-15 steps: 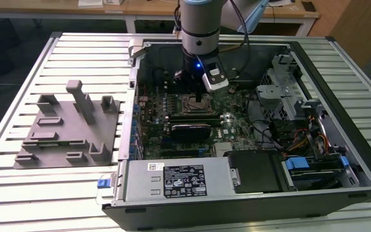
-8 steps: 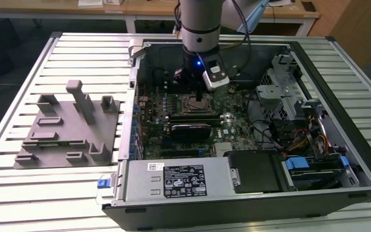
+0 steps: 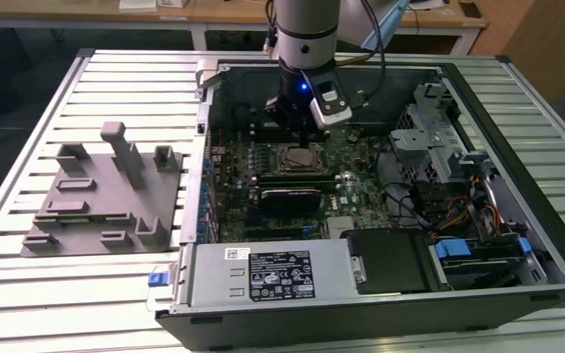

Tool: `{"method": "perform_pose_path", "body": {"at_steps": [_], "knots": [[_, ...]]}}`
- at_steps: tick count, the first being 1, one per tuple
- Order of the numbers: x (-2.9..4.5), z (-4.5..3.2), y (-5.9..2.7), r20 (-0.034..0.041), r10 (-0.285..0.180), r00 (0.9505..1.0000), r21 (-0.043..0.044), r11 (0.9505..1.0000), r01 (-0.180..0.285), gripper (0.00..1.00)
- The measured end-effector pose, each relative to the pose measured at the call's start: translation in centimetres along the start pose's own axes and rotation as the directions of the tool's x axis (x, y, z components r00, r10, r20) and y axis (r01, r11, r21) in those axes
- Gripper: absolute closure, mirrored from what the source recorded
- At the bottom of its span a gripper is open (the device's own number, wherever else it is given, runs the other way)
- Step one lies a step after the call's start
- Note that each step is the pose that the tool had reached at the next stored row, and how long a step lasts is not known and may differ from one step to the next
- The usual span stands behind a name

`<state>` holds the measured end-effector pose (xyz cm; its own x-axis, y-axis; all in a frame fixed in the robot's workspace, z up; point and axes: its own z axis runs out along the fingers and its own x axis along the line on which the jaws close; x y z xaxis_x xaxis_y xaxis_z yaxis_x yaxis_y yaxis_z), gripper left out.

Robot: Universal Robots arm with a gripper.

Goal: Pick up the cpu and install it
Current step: 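Install the first cpu locking lever, then install the second cpu locking lever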

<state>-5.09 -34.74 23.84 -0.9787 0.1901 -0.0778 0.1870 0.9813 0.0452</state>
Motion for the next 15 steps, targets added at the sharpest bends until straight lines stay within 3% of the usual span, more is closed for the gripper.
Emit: {"method": "perform_pose_path", "body": {"at_steps": [15], "knots": [[-0.05,-0.69,0.03,-0.0001,0.000,1.0000,0.0003,1.0000,0.000,0.89]]}}
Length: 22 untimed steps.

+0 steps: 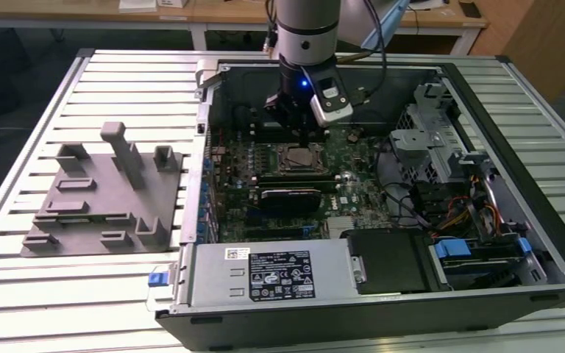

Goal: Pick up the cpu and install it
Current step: 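Install the second cpu locking lever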

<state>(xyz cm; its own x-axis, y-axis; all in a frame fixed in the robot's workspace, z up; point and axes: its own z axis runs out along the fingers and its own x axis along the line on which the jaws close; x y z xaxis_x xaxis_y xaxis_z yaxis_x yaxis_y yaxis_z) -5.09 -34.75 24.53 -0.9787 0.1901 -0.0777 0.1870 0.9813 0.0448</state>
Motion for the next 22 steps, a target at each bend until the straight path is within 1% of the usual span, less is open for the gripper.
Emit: {"method": "perform_pose_path", "body": {"at_steps": [8,15,22], "knots": [[-0.07,-0.92,0.04,0.0000,0.000,1.0000,0.0000,1.0000,0.000,0.89],[-0.09,-0.99,-0.01,-0.0002,0.000,1.0000,0.0002,1.0000,0.000,0.89],[-0.20,-0.99,-0.58,0.0000,0.000,1.0000,-0.0001,1.0000,0.000,0.89]]}}
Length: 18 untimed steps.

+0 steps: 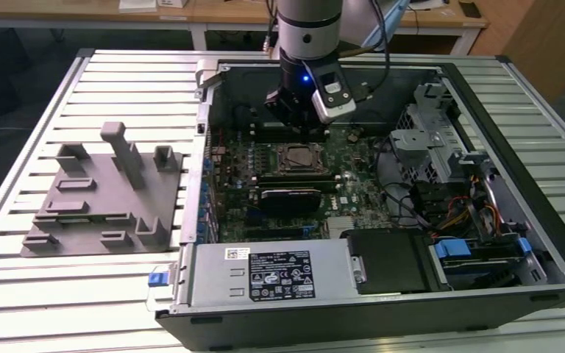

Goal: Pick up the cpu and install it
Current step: 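Install the second cpu locking lever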

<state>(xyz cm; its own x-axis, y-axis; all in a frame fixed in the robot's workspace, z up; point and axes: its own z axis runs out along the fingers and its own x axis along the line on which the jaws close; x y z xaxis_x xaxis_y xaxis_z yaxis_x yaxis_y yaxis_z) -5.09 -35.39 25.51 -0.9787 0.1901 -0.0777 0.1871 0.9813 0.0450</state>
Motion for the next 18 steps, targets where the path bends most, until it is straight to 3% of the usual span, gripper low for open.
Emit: {"method": "perform_pose_path", "body": {"at_steps": [18], "knots": [[-0.38,0.17,-2.07,0.0000,0.000,1.0000,0.0000,1.0000,0.000,0.89]]}}
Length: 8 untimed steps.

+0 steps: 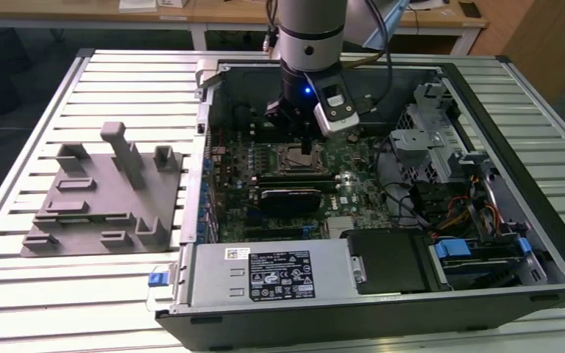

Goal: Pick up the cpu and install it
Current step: 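Install the second cpu locking lever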

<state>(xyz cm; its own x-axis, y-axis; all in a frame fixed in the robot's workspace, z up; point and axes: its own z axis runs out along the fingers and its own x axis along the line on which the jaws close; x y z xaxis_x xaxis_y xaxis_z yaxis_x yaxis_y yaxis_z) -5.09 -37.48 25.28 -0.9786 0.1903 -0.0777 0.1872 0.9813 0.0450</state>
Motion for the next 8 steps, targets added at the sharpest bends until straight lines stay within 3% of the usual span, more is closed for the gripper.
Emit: {"method": "perform_pose_path", "body": {"at_steps": [8], "knots": [[0.12,0.93,-0.39,-0.0001,-0.001,1.0000,-0.0002,1.0000,0.001,0.89]]}}
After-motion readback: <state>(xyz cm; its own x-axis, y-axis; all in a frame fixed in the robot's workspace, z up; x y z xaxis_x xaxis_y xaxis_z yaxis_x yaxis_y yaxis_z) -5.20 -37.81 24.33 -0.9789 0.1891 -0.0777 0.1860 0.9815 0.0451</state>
